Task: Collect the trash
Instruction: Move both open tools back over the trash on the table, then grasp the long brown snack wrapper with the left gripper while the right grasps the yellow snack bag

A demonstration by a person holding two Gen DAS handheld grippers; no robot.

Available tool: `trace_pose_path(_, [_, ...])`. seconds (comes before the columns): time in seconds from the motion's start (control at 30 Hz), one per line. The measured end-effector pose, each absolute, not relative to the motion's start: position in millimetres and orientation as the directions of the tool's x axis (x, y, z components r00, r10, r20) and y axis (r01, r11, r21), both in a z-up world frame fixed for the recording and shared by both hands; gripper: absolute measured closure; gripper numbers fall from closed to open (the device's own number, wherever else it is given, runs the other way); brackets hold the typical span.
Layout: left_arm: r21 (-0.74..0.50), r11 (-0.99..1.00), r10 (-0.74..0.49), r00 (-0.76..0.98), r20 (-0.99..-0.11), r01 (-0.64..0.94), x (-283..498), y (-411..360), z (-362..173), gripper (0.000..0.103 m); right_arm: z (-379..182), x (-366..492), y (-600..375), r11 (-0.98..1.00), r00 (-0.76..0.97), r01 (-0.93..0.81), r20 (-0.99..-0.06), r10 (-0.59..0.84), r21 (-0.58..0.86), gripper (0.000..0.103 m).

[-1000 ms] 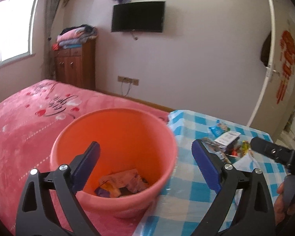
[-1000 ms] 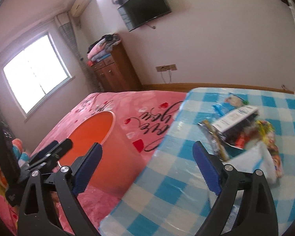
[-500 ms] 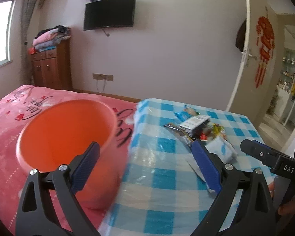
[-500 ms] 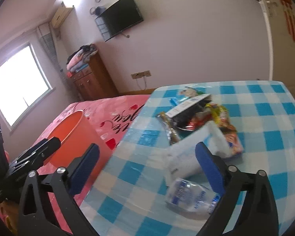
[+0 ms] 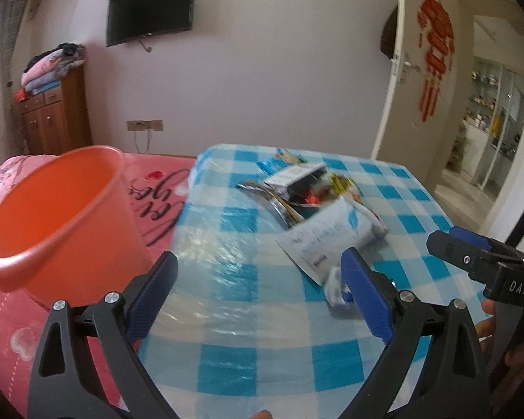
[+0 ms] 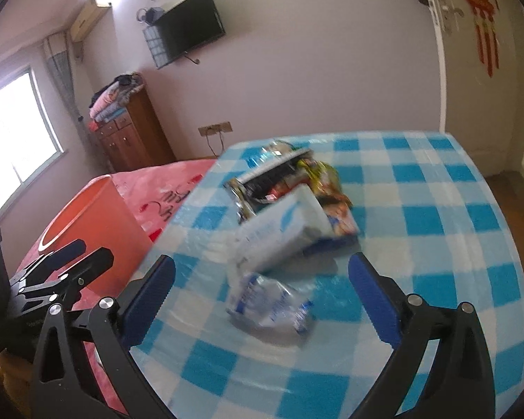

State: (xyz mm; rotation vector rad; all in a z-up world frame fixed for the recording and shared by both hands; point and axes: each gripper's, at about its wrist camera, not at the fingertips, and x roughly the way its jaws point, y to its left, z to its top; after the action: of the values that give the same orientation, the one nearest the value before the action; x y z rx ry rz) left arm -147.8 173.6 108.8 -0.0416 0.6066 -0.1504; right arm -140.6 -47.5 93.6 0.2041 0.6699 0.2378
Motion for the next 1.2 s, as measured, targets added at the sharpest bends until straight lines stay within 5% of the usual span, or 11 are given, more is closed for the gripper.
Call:
trace_pose_path(0.5, [-0.091,0.982,-0.186,0.753,-0.631,0.167,-127.5,151.3,90.6,0.008,54.1,-138.6,-103.6,0.939,0.676,-0.075,-0.675,0.294,0.335,0.005])
trace_pose_path(0.97, [-0.247,0.965,-0.238,0.670,-0.703,0.084,-20.2,141.0,66.6,0.009,41.7,-73.7,-136.4,0.916,0.629,-0.042,-0.701,0.335,0.400,0.005])
trace_pose_path(1.2, [-0.240,0.969,-0.221,0.650,-0.727,0.062,29.5,132.8,52.7,0.018,53.1,-30.5,-146.9,0.907,0.657,-0.047,-0.671,0.344,0.419,0.005])
